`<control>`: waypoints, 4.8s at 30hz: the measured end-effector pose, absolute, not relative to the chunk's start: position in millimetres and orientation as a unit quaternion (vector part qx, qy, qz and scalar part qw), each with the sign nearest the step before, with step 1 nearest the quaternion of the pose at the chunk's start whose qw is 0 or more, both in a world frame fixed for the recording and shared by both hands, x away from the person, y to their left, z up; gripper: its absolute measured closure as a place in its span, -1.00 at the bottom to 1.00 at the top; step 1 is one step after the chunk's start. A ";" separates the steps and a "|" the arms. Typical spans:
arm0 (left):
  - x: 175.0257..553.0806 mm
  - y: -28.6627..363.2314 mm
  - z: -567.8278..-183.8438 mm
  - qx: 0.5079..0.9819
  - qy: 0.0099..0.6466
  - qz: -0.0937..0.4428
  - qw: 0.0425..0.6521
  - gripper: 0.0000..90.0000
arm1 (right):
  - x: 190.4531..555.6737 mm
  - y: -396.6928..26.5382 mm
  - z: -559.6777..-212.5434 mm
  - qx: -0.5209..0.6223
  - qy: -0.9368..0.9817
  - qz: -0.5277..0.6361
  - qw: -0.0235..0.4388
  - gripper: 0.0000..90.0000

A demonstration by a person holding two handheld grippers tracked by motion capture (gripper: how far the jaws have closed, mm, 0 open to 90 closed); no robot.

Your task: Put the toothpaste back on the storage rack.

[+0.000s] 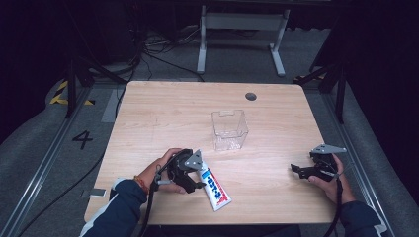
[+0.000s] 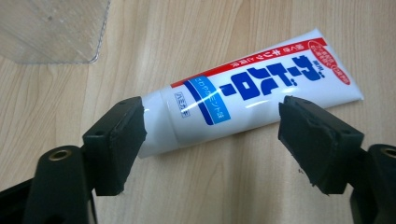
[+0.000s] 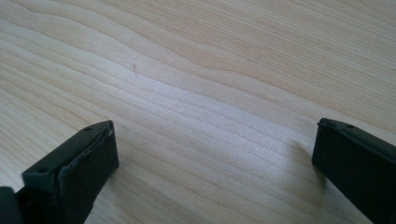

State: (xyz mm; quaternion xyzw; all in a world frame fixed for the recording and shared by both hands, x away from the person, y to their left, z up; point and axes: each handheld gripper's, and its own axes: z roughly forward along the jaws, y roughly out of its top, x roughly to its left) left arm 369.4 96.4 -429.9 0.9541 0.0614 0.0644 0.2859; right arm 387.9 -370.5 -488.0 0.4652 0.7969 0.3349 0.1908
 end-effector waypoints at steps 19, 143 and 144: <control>385.3 62.9 -439.1 0.977 -0.006 -0.030 0.213 -0.65 | 387.6 -370.5 -488.0 0.466 0.796 0.335 0.191 -0.99; 459.2 32.3 -333.1 0.826 0.164 0.136 0.521 0.33 | 389.0 -370.6 -488.0 0.462 0.799 0.335 0.190 -0.99; 461.5 31.6 -334.2 0.826 0.165 0.134 0.522 0.33 | 389.0 -370.7 -488.1 0.461 0.800 0.334 0.191 -0.99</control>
